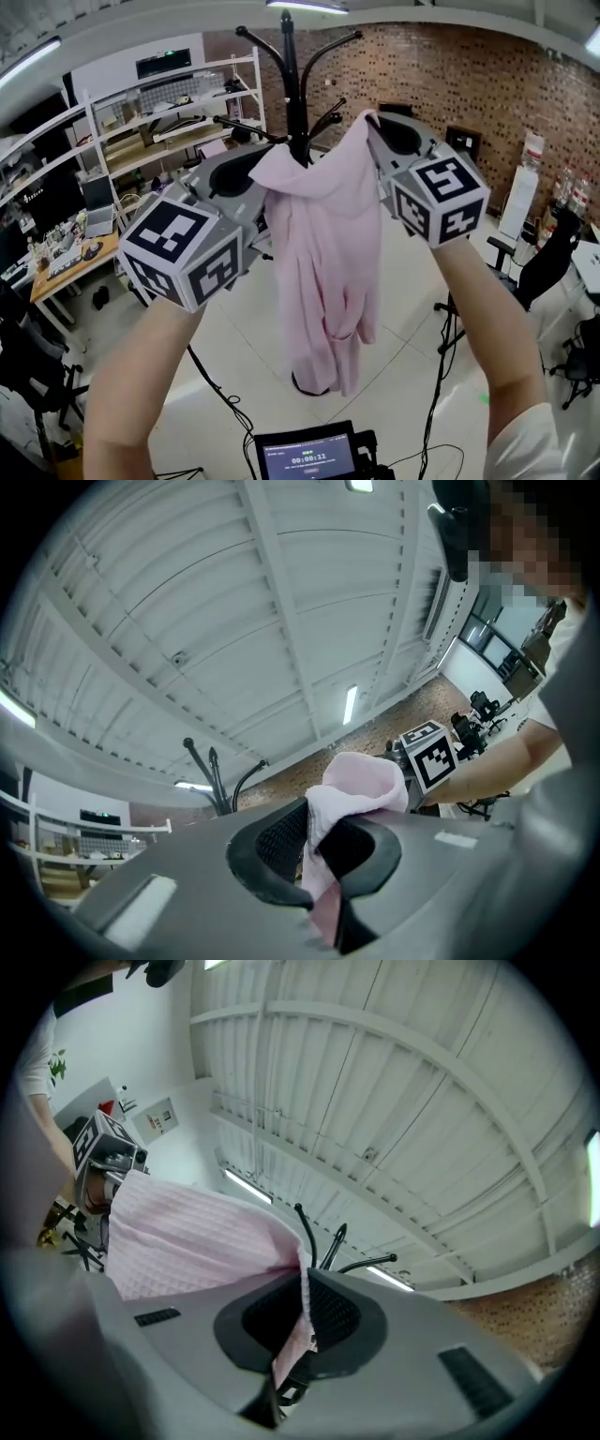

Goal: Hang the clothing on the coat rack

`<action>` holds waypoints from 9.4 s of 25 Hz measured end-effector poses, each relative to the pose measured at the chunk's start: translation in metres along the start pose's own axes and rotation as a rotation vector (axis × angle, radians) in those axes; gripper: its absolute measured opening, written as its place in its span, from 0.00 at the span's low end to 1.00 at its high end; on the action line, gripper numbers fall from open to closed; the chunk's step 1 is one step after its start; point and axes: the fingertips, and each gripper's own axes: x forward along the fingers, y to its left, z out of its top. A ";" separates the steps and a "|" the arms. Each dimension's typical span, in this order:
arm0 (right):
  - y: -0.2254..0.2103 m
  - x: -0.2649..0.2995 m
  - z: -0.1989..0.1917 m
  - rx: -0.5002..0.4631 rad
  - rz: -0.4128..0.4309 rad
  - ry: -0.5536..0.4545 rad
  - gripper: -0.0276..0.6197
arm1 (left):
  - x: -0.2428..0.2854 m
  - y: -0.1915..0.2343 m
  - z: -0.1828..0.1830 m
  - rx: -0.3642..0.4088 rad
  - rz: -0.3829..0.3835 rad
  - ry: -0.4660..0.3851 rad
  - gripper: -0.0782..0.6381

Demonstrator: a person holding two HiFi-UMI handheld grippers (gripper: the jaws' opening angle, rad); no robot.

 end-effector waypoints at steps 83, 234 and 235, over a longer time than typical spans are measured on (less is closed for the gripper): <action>0.050 -0.013 -0.181 0.107 0.191 0.113 0.11 | 0.009 -0.065 -0.189 -0.293 0.186 0.082 0.16; 0.264 -0.341 -0.159 0.557 0.211 0.473 0.04 | -0.207 -0.300 -0.188 -0.783 0.026 0.284 0.11; 0.264 -0.340 -0.159 0.556 0.213 0.474 0.04 | -0.208 -0.300 -0.188 -0.783 0.025 0.283 0.11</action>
